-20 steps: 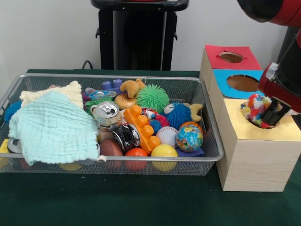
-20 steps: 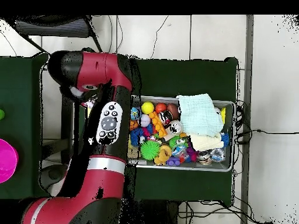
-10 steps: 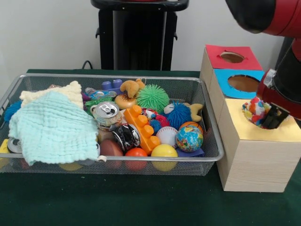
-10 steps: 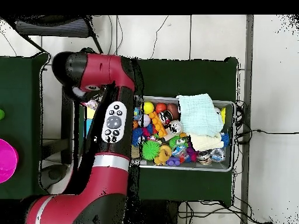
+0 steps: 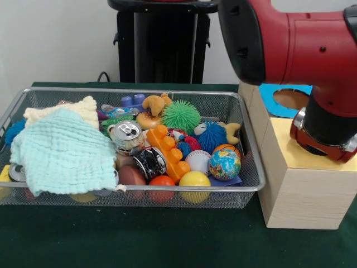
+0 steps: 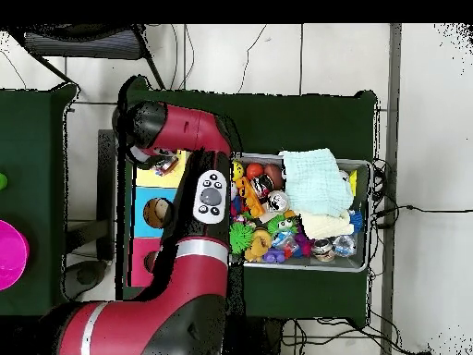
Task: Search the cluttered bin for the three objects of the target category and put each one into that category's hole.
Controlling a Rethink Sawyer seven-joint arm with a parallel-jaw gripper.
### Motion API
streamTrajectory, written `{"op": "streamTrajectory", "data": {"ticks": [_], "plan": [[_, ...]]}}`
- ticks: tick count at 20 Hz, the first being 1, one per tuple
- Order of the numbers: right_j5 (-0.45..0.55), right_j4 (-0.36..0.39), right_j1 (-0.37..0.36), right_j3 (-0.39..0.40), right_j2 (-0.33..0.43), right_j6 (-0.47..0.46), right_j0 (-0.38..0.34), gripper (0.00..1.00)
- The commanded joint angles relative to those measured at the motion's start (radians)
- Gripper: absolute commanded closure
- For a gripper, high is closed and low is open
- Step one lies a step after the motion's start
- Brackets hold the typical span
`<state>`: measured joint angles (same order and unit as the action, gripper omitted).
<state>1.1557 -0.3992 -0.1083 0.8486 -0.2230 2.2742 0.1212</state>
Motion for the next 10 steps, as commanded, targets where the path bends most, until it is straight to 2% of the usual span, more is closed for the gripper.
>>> {"op": "streamTrajectory", "data": {"ticks": [1, 6, 10], "plan": [[-0.579, 0.002, 0.165, 0.045, 0.239, -0.031, -0.056, 1.0], [-0.62, 0.049, 0.133, 0.067, 0.228, 0.006, -0.056, 1.0], [-0.649, 0.088, 0.052, 0.133, 0.221, 0.017, -0.057, 1.0]]}}
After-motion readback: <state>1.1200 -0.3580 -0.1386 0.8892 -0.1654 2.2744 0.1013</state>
